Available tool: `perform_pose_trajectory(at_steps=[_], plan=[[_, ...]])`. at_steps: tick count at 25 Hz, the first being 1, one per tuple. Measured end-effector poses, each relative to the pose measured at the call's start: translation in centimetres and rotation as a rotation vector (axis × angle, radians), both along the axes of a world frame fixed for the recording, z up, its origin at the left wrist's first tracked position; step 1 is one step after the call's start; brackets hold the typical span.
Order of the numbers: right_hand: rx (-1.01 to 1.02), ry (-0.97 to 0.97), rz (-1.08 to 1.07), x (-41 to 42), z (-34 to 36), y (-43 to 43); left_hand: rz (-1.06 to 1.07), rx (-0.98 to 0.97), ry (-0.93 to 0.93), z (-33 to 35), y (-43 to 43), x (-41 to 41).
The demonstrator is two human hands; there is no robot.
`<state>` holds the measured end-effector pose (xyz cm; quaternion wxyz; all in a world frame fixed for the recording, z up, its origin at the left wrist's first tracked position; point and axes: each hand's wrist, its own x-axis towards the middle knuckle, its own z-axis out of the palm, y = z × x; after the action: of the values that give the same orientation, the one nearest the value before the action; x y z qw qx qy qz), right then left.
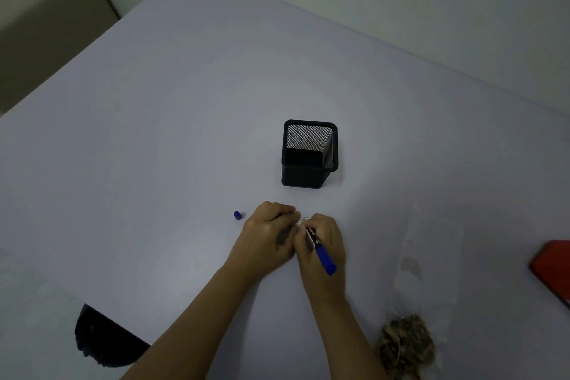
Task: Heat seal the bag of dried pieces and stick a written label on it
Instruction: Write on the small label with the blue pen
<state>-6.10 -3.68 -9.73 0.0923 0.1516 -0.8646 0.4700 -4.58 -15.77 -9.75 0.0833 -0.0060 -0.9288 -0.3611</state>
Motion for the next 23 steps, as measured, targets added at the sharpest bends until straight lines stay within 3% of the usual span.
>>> perform_pose_trajectory(at_steps=[12, 23], plan=[[0.039, 0.061, -0.025, -0.04, 0.15, -0.12, 0.006, 0.018, 0.000, 0.04, 0.00, -0.03], [-0.041, -0.034, -0.073, 0.01, 0.28, -0.09, 0.011, 0.008, 0.006, 0.07, 0.03, 0.02]])
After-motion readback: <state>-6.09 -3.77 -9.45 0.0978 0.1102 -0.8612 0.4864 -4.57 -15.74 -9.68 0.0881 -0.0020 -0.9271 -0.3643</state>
